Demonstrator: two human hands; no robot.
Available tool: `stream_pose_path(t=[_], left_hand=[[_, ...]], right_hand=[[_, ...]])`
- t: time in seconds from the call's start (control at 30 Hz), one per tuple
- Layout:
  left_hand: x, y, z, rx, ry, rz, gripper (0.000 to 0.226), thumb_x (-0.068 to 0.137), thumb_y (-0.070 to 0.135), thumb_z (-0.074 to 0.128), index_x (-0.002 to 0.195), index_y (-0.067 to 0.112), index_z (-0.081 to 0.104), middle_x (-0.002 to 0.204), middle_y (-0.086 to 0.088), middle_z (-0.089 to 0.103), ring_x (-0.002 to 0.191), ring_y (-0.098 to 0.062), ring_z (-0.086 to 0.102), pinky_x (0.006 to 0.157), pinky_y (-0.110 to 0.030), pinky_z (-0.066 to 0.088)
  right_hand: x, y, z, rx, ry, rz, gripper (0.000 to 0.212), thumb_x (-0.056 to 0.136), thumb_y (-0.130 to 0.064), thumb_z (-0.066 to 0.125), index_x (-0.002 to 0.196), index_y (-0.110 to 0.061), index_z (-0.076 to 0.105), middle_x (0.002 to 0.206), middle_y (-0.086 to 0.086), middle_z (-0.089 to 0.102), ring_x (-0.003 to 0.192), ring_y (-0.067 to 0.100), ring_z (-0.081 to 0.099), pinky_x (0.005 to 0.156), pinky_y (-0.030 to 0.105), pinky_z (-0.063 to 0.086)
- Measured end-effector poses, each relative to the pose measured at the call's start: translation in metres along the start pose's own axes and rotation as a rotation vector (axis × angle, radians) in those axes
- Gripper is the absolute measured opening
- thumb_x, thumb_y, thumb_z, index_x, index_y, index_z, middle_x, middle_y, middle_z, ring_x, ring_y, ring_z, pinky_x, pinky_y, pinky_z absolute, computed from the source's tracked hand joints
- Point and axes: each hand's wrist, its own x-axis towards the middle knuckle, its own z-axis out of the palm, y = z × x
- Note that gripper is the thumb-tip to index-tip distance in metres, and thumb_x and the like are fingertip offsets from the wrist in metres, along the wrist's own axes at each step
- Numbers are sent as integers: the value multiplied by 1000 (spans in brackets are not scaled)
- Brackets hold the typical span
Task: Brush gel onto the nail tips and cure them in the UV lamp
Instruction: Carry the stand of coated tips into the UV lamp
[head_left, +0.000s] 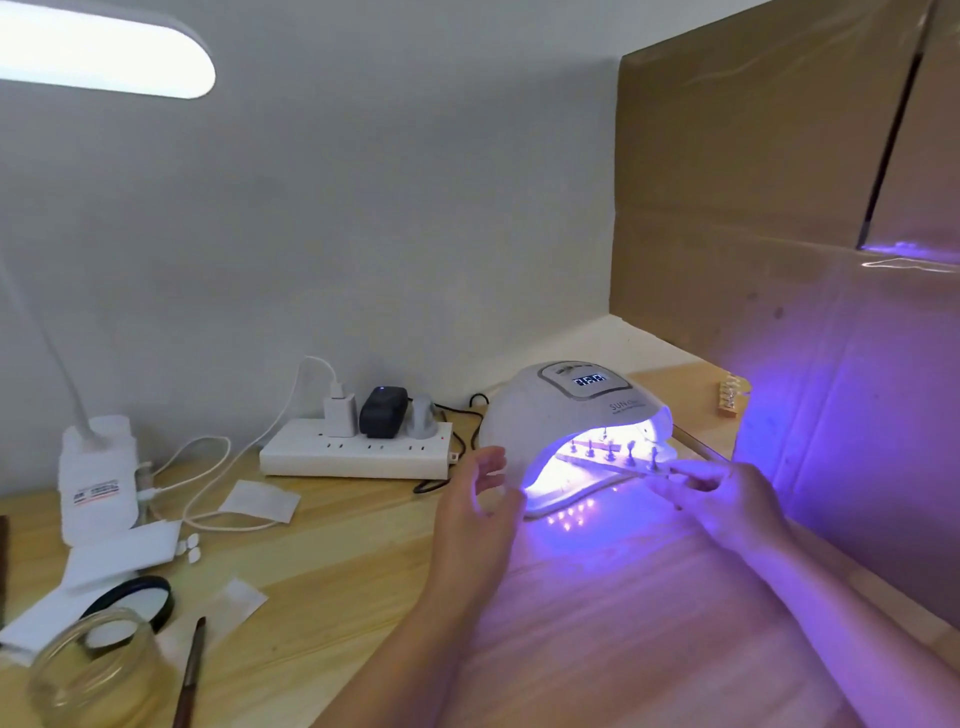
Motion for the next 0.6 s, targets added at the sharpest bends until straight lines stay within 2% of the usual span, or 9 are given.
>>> stream_pose_path(t=[0.03, 0.1, 0.17, 0.2, 0.27, 0.33, 0.43, 0.6], left_hand=[[0, 0, 0, 6, -6, 7, 35, 84, 1, 55, 109, 25, 51, 104, 17, 53, 95, 12, 49, 65, 1, 39], [0, -1, 0, 17, -21, 14, 38, 83, 0, 55, 108, 29, 49, 104, 23, 50, 97, 15, 46, 65, 3, 37], [1, -2, 1, 27, -39, 10, 42, 83, 0, 55, 109, 32, 47, 106, 25, 49, 97, 17, 45, 66, 3, 37], [1, -3, 1, 29, -45, 3, 43, 83, 0, 55, 112, 30, 47, 107, 24, 49, 98, 17, 44, 66, 3, 37], [0, -5, 2, 33, -53, -11, 47, 83, 0, 55, 122, 25, 47, 112, 19, 49, 100, 12, 46, 66, 4, 37], [1, -6, 2, 42, -60, -20, 49, 83, 0, 55, 127, 22, 46, 115, 16, 49, 103, 7, 46, 67, 4, 37], [1, -8, 2, 42, -66, -28, 51, 84, 0, 56, 129, 21, 44, 119, 14, 49, 106, 5, 46, 71, 3, 39], [2, -11, 3, 34, -63, -34, 51, 83, -2, 56, 128, 20, 45, 118, 13, 50, 107, 3, 46, 71, 2, 40]], right_hand=[[0, -2, 5, -45, 0, -25, 11, 72, -18, 78, 78, -10, 73, 39, -9, 44, 42, -2, 39, 50, 12, 32], [-1, -5, 13, -151, -6, -65, 23, 73, -24, 77, 61, -9, 65, 47, -5, 34, 50, 10, 31, 51, 24, 25], [1, -9, 19, -229, -14, -60, 25, 73, -31, 75, 63, -11, 64, 46, -6, 32, 52, 12, 30, 52, 29, 25], [1, -14, 21, -249, -22, -47, 20, 72, -34, 75, 65, -19, 64, 45, -7, 34, 53, 11, 34, 53, 28, 27], [3, -23, 25, -283, -50, -32, 15, 72, -40, 74, 81, -29, 67, 52, -10, 41, 62, 12, 45, 57, 27, 31], [4, -30, 31, -378, -66, -60, 27, 73, -44, 72, 93, -26, 71, 60, -9, 45, 72, 18, 50, 63, 25, 32], [3, -36, 38, -505, -67, -104, 31, 77, -47, 67, 95, -22, 71, 56, -8, 37, 72, 21, 43, 61, 26, 29], [9, -28, 33, -359, -217, -151, 37, 81, -41, 66, 100, -9, 69, 52, -7, 32, 57, 14, 35, 50, 22, 24]])
